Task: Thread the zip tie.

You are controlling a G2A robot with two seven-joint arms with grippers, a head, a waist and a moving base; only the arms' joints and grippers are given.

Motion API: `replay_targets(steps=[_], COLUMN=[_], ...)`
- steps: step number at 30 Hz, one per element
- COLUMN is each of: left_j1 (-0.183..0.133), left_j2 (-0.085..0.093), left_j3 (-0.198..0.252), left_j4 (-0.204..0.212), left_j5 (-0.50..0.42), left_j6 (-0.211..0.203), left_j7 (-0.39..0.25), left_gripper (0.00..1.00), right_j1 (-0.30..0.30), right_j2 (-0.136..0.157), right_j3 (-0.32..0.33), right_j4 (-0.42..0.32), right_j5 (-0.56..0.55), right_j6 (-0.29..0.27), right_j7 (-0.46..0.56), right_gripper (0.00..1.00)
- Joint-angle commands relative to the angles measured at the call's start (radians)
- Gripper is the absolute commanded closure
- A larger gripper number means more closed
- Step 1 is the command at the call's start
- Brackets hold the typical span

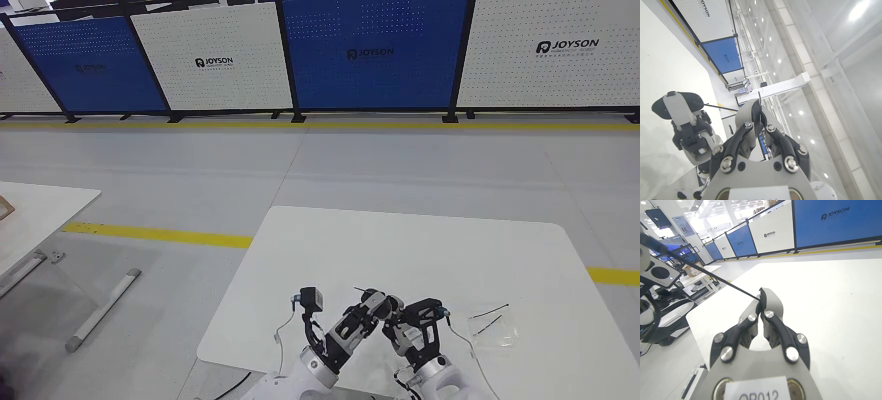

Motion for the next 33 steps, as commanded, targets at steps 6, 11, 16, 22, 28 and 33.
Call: replay_targets(steps=[6, 11, 16, 22, 28, 33], left_j1=[0.005, -0.008, -0.02, -0.02, -0.026, -0.026], left_j2=[0.001, -0.002, -0.004, -0.004, -0.006, -0.006], left_j3=[0.0, -0.002, -0.023, -0.037, -0.035, -0.035], left_j4=[-0.003, 0.011, 0.021, 0.024, 0.031, 0.031], left_j5=[0.01, 0.004, -0.03, -0.044, -0.049, -0.049], left_j6=[-0.005, 0.012, 0.014, 0.019, 0.024, 0.024], left_j7=[0.015, 0.051, 0.087, 0.09, 0.097, 0.097], left_gripper=[1.0, 1.0, 1.0, 1.0, 1.0, 1.0], right_j1=[0.002, -0.015, -0.052, -0.08, -0.087, -0.087], right_j2=[0.0, 0.002, 0.009, 0.015, 0.014, 0.014], right_j3=[-0.001, 0.022, 0.062, 0.09, 0.102, 0.102], right_j4=[0.008, -0.009, -0.038, -0.057, -0.064, -0.064], right_j5=[0.015, 0.042, 0.073, 0.092, 0.13, 0.13], right_j6=[-0.012, -0.02, -0.036, -0.056, -0.048, -0.048], right_j7=[-0.009, -0.051, -0.095, -0.109, -0.135, -0.135], right_gripper=[1.0, 0.0, 0.0, 0.0, 0.0, 0.0])
